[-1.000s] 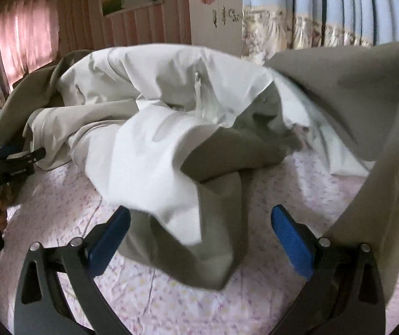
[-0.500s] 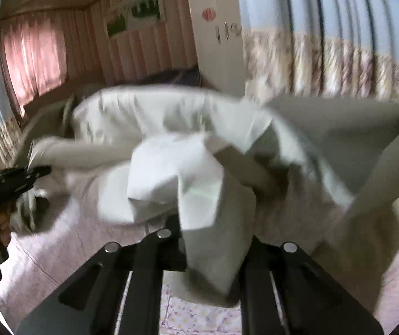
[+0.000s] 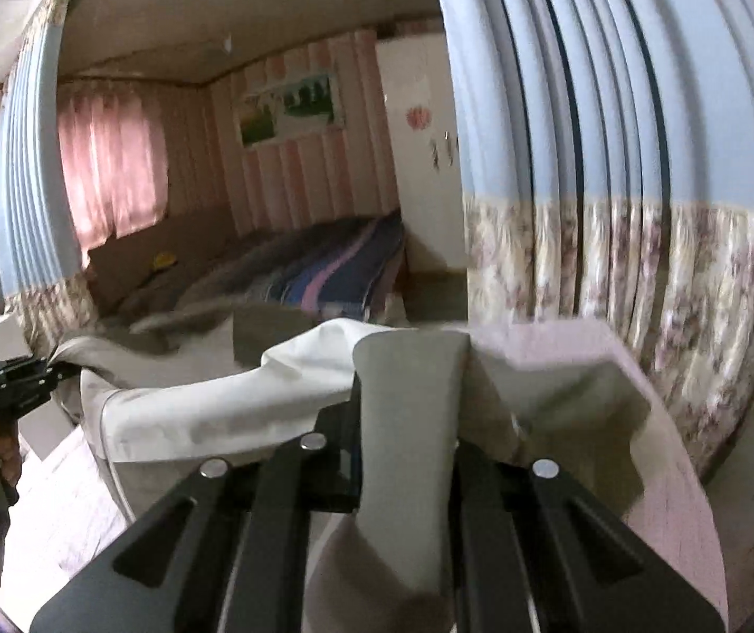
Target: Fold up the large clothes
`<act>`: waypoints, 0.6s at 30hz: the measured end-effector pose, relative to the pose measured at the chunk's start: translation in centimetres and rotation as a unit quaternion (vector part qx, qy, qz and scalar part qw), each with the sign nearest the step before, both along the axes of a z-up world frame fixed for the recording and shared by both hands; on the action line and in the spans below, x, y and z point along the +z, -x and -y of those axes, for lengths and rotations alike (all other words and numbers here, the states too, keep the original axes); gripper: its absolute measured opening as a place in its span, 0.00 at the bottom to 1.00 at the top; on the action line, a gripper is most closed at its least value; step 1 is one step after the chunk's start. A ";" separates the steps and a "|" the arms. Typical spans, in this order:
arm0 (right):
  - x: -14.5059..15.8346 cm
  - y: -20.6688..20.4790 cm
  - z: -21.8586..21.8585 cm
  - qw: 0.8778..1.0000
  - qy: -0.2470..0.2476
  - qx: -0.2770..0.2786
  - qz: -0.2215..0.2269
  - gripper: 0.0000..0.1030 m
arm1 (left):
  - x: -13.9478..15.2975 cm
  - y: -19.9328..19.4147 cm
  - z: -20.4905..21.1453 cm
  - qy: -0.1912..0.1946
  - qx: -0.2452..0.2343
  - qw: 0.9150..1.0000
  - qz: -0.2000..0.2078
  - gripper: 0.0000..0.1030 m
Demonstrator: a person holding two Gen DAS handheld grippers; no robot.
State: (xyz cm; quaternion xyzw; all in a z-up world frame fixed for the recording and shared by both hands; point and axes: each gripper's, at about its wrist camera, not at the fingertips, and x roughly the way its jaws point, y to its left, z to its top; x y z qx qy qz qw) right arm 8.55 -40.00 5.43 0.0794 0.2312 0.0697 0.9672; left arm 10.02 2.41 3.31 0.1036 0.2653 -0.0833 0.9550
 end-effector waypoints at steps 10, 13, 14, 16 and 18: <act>-2.5 4.6 4.7 0.996 -0.041 -0.067 -0.043 0.81 | -3.0 3.3 -4.3 0.003 0.083 0.997 -0.005 0.96; -0.7 2.7 4.3 0.997 -0.038 -0.058 -0.026 0.86 | -1.5 1.6 -4.1 0.006 0.087 0.996 0.010 0.97; -0.1 1.5 4.1 0.998 -0.037 -0.050 -0.026 0.88 | -1.2 0.4 -3.5 0.004 0.088 0.996 0.010 0.97; 0.8 -1.6 3.4 0.999 -0.029 -0.034 -0.030 0.89 | -0.3 -2.1 -2.9 0.005 0.084 0.996 0.011 0.97; 1.4 -5.1 2.5 0.999 -0.009 -0.019 -0.039 0.89 | 0.0 -5.5 -1.5 -0.006 0.089 0.996 0.010 0.97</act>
